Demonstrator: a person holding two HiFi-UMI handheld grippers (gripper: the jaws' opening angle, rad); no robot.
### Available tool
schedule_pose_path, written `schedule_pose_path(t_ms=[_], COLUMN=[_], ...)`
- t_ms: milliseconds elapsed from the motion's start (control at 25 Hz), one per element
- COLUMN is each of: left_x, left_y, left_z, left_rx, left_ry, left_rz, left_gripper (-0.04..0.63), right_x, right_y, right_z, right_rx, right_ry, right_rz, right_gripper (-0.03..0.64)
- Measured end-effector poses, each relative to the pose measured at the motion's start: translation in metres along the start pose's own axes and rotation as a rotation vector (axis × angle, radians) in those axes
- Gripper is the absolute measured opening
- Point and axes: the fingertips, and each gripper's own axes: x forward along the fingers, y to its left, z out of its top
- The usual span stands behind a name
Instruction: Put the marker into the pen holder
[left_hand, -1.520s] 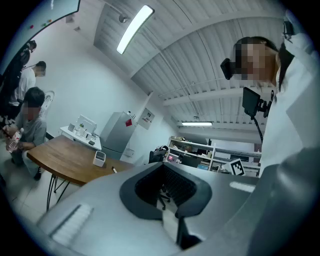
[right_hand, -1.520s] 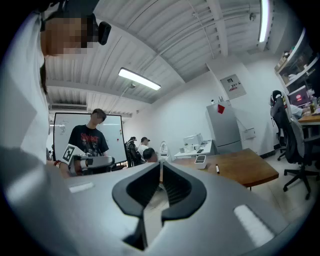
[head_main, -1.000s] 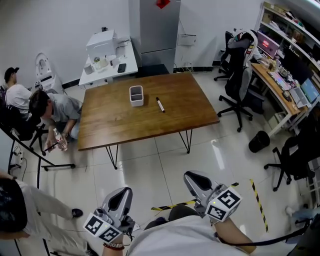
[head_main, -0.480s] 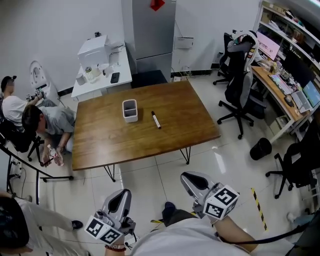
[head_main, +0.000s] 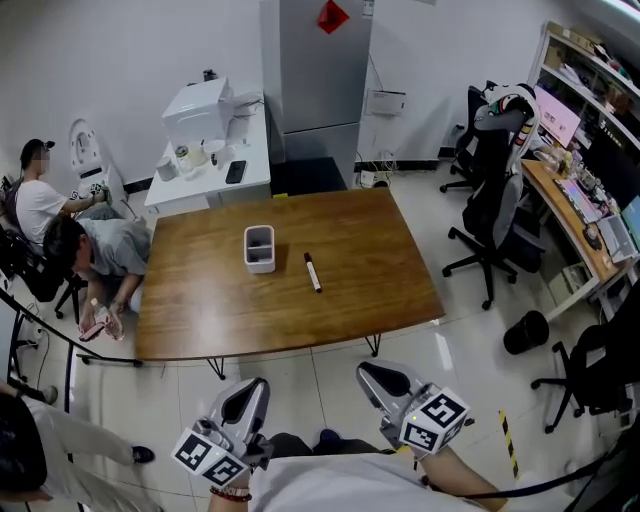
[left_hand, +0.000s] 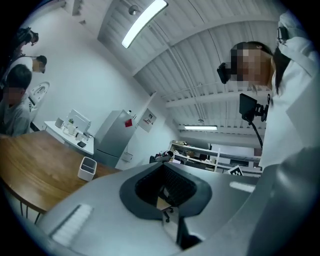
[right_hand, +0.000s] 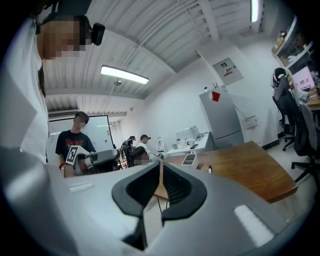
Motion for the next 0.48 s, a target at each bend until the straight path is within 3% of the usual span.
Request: schedule_pose_path(t_ms=[120,280,480], left_x=[0.002,0.005,0.019], left_y=[0.016,0.043,0.073], left_z=[-0.007,0.004,0.013], left_rx=[0.004,0.006,0.032], left_ry=[0.04,0.028,0.1], left_rz=[0.015,0.024,-0.038], left_gripper=[0.0,0.0,0.0], right_x=[0.007,0.024,0.072], right_y=[-0.013,-0.022,-0.014], right_z=[-0.002,0.002,0.012], right_rx=[0.013,0.031,0.023], right_ry=[0.009,0.009,0.01], right_rz=[-0.022,-0.035,-0.037], right_gripper=[0.008,0.015,0.023])
